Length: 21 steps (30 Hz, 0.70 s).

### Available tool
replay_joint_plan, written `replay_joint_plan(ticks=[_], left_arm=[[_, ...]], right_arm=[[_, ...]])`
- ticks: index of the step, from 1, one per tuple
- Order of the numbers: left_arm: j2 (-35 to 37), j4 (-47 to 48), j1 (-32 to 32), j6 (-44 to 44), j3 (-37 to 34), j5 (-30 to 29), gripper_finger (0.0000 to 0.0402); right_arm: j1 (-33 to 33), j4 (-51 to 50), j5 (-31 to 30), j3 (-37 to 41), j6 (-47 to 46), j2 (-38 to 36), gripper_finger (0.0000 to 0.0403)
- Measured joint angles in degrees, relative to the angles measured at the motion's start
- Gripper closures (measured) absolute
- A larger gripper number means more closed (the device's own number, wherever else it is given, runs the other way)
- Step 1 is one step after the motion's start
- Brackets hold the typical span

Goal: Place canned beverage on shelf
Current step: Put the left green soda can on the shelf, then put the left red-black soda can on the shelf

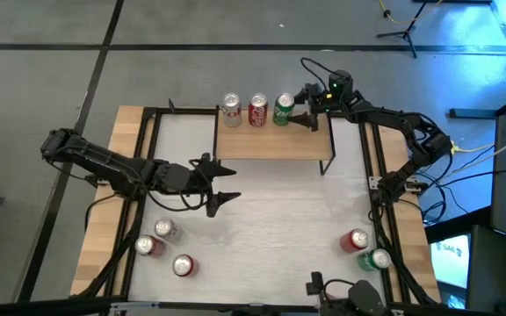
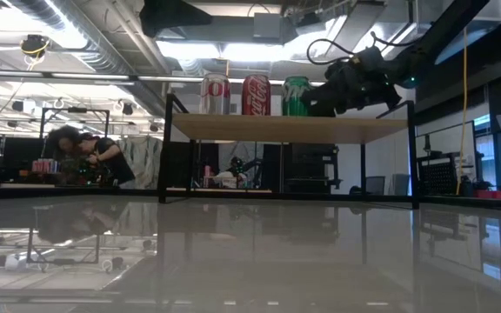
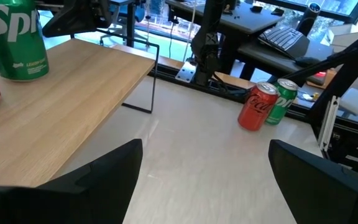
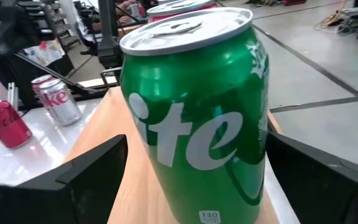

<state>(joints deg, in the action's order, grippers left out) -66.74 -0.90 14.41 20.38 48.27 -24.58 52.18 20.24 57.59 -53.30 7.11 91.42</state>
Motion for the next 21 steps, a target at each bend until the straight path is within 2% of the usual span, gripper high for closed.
replay_joint_plan(ticks=[6,14,21], left_arm=[[-0.02,0.03,-0.02,0.00,-0.02,-0.02,0.0062],[-0.02,0.03,-0.02,0.00,-0.01,-0.02,0.0062],[0.00,0.01,-0.02,0.00,-0.01,-0.02,0.0062]], right_arm=[[0.00,-0.01,0.97,0.00,0.19,0.00,0.0026],[1.30,-0.08,-1.05,0.00,0.74,-1.74,0.0026],[3.17,-6.73,-1.19,-0.02,0.72,-6.44,0.0026]])
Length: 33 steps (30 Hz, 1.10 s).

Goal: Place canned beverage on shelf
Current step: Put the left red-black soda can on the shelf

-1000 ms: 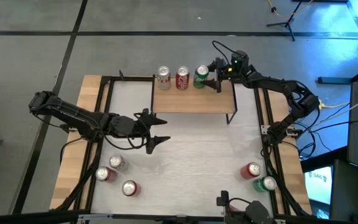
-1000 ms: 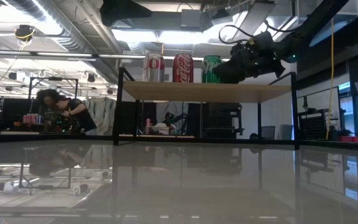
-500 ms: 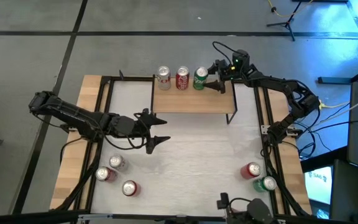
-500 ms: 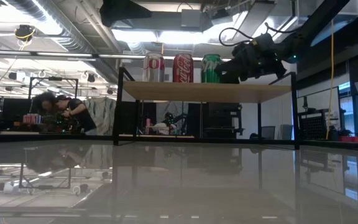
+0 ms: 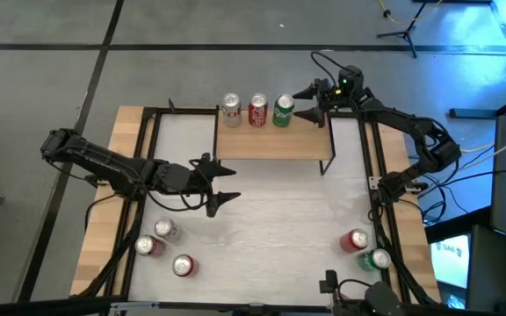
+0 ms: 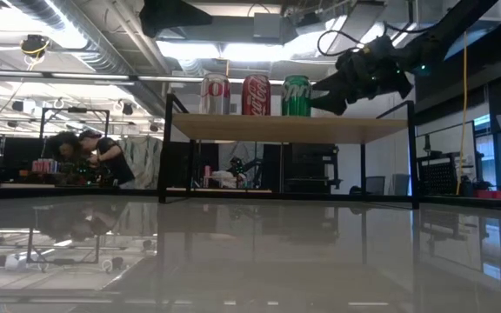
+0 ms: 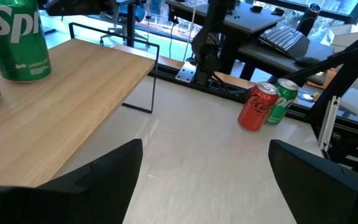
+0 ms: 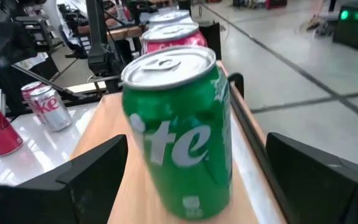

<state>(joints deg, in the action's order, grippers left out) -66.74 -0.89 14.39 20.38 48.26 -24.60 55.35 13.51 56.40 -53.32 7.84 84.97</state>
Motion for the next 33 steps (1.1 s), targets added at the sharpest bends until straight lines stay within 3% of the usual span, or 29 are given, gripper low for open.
replay_joint_plan(ticks=[8,18,23,27,33], left_arm=[[-0.02,-1.11,0.00,0.09,0.01,0.00,0.0062],[-0.02,-13.46,0.42,0.50,0.03,4.68,0.0062],[-0.04,-13.79,1.51,0.50,2.34,4.38,0.0062],[-0.04,-8.73,2.47,0.33,5.74,3.79,0.0062],[-3.89,7.35,5.00,5.05,15.21,0.05,0.0062]], right_arm=[[0.17,-9.18,0.05,0.02,0.05,-7.03,0.0026],[0.17,-20.23,-0.29,0.02,0.11,-19.08,0.0026],[0.11,-27.20,-0.09,0.02,0.11,-24.81,0.0026],[0.11,-31.77,0.11,0.02,0.11,-28.53,0.0026],[-2.99,-36.06,0.49,0.55,0.15,-32.67,0.0026]])
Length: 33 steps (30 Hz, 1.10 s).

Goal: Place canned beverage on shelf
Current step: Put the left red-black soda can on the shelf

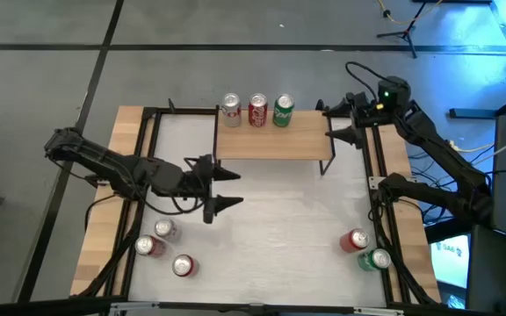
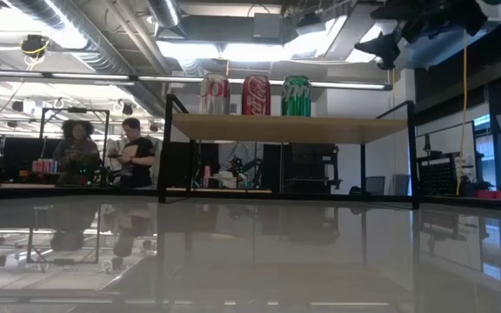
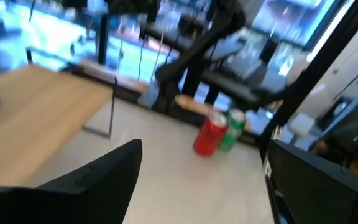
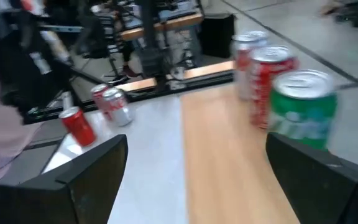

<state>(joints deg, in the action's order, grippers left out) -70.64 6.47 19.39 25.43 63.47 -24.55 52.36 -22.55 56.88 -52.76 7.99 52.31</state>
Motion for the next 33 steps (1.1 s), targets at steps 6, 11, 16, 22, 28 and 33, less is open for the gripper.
replay_joint_plan(ticks=[6,11,16,22,28,33], left_arm=[[-7.86,22.99,2.55,11.96,13.66,0.17,0.0062],[-14.24,40.82,4.52,25.16,24.77,6.51,0.0063],[-19.20,54.40,6.96,40.95,31.80,17.24,0.0063],[-21.99,59.87,11.49,57.64,32.34,27.29,0.0063],[-24.42,61.54,16.36,67.93,32.25,28.99,0.0063],[-26.06,62.68,19.31,74.44,32.23,29.48,0.0063]], right_arm=[[-10.79,0.16,-2.06,1.86,0.05,-1.96,0.0026],[-21.22,1.49,-6.94,2.87,0.04,-1.86,0.0026],[-29.80,3.01,-11.53,4.63,-0.05,-1.81,0.0026],[-37.31,3.06,-16.56,5.57,-0.10,-1.81,0.0026],[-42.32,3.08,-21.08,5.63,-0.15,-1.83,0.0026],[-44.65,3.07,-23.43,5.63,-0.17,-1.83,0.0026]])
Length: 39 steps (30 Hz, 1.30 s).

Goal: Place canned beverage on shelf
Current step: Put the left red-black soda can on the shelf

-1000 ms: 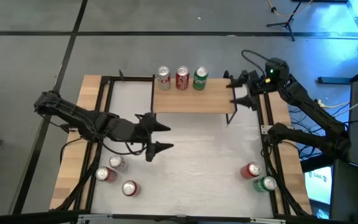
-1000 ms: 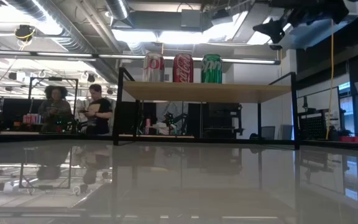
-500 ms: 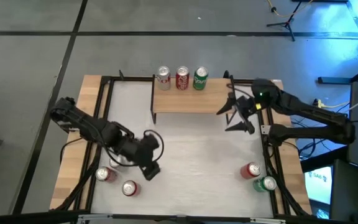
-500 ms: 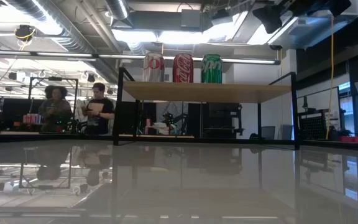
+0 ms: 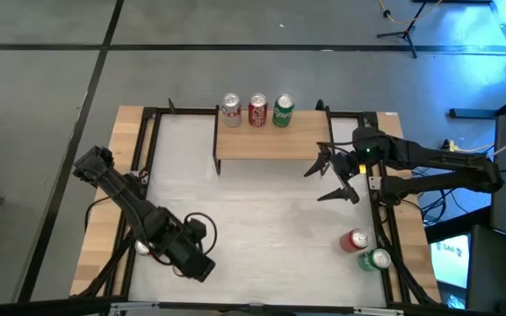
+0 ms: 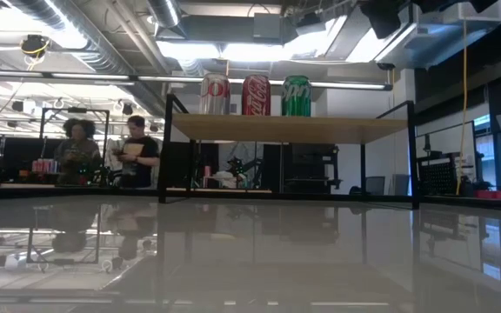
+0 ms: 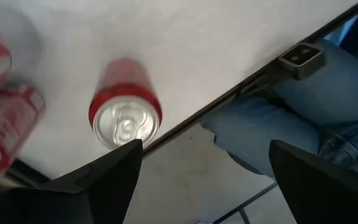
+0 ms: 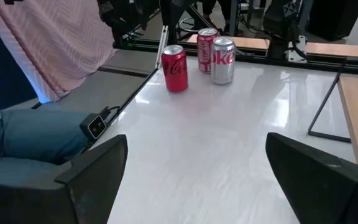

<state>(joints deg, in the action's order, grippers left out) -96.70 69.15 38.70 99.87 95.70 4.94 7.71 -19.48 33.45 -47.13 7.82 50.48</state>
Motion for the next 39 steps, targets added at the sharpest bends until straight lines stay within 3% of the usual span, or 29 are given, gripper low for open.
replay_joint_plan(ticks=[19,39], left_arm=[[-6.60,4.31,5.34,8.45,-0.56,-0.33,0.0063],[-6.63,-0.59,5.63,9.21,-9.11,-1.01,0.0062]], right_arm=[[-0.72,0.44,-0.96,0.00,0.00,1.03,0.0026],[-0.72,3.54,2.11,0.00,0.10,8.62,0.0026]])
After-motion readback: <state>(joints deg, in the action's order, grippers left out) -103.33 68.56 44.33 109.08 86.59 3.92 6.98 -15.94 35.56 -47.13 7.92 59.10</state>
